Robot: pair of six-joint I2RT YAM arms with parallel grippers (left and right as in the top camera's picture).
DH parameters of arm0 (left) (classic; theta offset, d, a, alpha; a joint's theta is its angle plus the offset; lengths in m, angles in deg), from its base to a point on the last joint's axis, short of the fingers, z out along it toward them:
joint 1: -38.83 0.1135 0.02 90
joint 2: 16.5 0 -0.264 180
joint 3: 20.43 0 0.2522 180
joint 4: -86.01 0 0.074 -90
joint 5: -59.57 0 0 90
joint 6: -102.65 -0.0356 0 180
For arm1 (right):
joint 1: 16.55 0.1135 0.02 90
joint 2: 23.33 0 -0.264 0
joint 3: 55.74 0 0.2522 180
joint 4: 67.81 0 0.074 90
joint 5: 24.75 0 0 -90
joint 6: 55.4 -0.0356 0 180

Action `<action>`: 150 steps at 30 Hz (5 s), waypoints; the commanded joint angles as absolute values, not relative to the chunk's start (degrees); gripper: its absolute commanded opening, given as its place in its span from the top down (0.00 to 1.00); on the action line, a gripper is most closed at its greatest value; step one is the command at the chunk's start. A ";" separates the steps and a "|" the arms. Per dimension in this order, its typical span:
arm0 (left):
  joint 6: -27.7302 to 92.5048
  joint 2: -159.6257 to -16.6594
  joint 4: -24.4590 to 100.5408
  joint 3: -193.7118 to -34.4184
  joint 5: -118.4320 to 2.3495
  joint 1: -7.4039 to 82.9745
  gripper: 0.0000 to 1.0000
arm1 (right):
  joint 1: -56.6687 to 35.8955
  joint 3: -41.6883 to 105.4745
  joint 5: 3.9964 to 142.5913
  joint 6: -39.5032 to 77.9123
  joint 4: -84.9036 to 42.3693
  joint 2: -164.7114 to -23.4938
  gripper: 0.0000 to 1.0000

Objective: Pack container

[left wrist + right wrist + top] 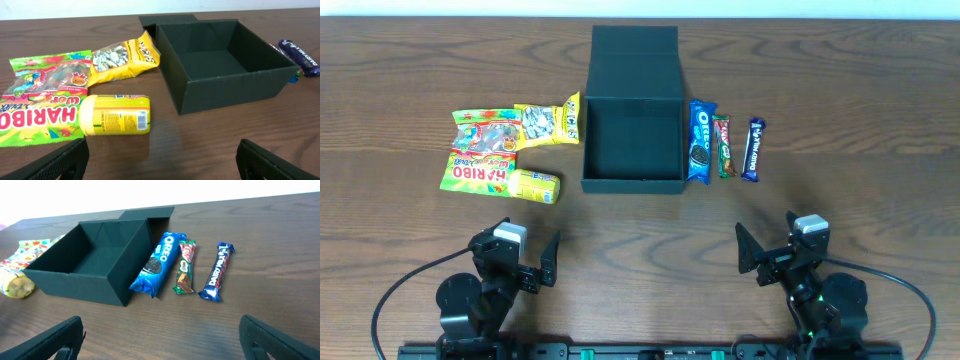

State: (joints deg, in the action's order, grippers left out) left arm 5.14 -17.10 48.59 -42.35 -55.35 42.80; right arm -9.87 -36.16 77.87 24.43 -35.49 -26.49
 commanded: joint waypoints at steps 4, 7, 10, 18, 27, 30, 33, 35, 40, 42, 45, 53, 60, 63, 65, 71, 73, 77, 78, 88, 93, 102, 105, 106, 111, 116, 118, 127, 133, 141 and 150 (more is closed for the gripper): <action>5.36 -16.81 48.02 -42.51 -55.53 42.93 0.05 | -9.39 -36.20 77.52 24.80 -35.14 -26.62 0.01; 5.36 -16.81 48.00 -42.51 -55.53 42.93 0.05 | -9.39 -36.20 77.52 24.80 -35.14 -26.62 0.01; 5.36 -16.81 48.02 -42.51 -55.53 42.93 0.05 | -9.39 -36.20 77.52 24.80 -35.14 -26.62 0.01; 5.36 -16.81 48.00 -42.51 -55.53 42.93 0.05 | -9.39 -36.20 77.52 24.80 -35.14 -26.62 0.01; 5.36 -16.81 48.00 -42.51 -55.53 42.93 0.05 | -9.39 -36.20 77.52 24.80 -35.14 -26.62 0.01; 5.36 -16.81 48.02 -42.51 -55.53 42.93 0.05 | -9.39 -36.20 77.52 24.80 -35.14 -26.62 0.01; 5.36 -16.81 48.00 -42.51 -55.53 42.93 0.05 | -9.39 -36.20 77.52 24.80 -35.14 -26.62 0.01; 5.36 -16.81 48.00 -42.51 -55.53 42.93 0.05 | -9.39 -36.20 77.52 24.80 -35.11 -26.62 0.01; 5.34 -16.81 48.00 -42.51 -55.51 42.93 0.05 | -9.39 -36.20 77.50 24.80 -35.14 -26.62 0.01; 5.43 -16.81 48.04 -42.51 -56.05 42.93 0.05 | -9.39 -36.20 77.52 24.80 -35.14 -26.62 0.01; 5.38 -16.81 48.41 -42.51 -57.49 42.93 0.05 | -9.39 -36.20 77.52 24.80 -35.14 -26.62 0.01; 8.09 -16.88 57.35 -42.27 -56.77 42.95 0.05 | -9.39 -36.20 77.52 24.80 -35.14 -26.62 0.01; 8.90 -28.40 66.42 -48.08 -44.38 43.63 0.05 | -9.39 -36.20 77.52 24.80 -35.14 -26.62 0.01; 4.38 -40.83 63.49 -56.84 -43.66 45.29 0.05 | -9.39 -36.20 77.52 24.80 -35.14 -26.62 0.01; 0.16 -49.79 57.88 -64.89 -40.99 46.93 0.05 | -9.39 -36.20 77.52 24.80 -35.14 -26.62 0.01; -5.81 -72.37 47.65 -84.69 -39.40 53.53 0.05 | -9.39 -36.20 77.52 24.80 -35.14 -26.62 0.01; -5.81 -77.75 47.17 -88.36 -39.59 55.63 0.05 | -9.39 -36.20 77.52 24.80 -35.14 -26.62 0.01; -6.46 -87.15 51.62 -90.72 -40.97 59.61 0.05 | -9.39 -36.20 77.50 24.80 -35.14 -26.62 0.01; -6.68 -88.61 52.41 -90.72 -41.04 59.83 0.05 | -9.39 -36.20 77.52 24.80 -35.14 -26.62 0.01; -14.14 -107.37 56.85 -90.72 -47.94 59.83 0.05 | -9.39 -36.20 77.52 24.80 -35.14 -26.62 0.01; -13.94 -114.64 60.00 -90.74 -48.40 59.81 0.05 | -9.39 -36.20 77.52 24.80 -35.14 -26.62 0.01; -14.00 -120.70 65.24 -90.74 -47.55 57.36 0.02 | -9.39 -36.20 77.52 24.80 -35.11 -26.62 0.01; -13.98 -122.73 65.96 -91.27 -46.26 56.18 0.00 | -9.39 -36.20 77.52 24.80 -35.14 -26.62 0.01; -13.96 -123.37 65.96 -91.53 -45.89 55.98 0.00 | -9.39 -36.20 77.52 24.80 -35.14 -26.62 0.01; -13.92 -125.51 66.16 -92.47 -43.27 55.48 0.12 | -9.39 -36.20 77.50 24.80 -35.11 -26.62 0.01; -13.11 -125.53 66.27 -92.56 -43.07 55.48 0.57 | -9.39 -36.20 77.52 24.80 -35.14 -26.62 0.01; -12.08 -125.53 66.25 -92.56 -43.09 55.52 0.70 | -9.39 -36.20 77.52 24.80 -35.11 -26.62 0.01; -9.96 -125.44 65.02 -92.56 -43.13 55.50 0.94 | -9.39 -36.20 77.52 24.80 -35.14 -26.62 0.01; -2.42 -120.41 64.08 -95.14 -43.05 55.30 0.94 | -9.39 -36.20 77.50 24.80 -35.14 -26.62 0.01; 1.23 -108.96 63.32 -95.49 -38.87 55.22 0.94 | -9.39 -36.20 77.52 24.80 -35.14 -26.62 0.01; 3.04 -111.10 60.54 -95.42 -38.98 54.67 0.05 | -9.39 -36.20 77.52 24.80 -35.14 -26.62 0.01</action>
State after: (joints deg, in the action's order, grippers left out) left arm 1.60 -108.07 61.07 -94.48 -39.38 54.80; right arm -9.87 -36.16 77.65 24.43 -35.42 -26.66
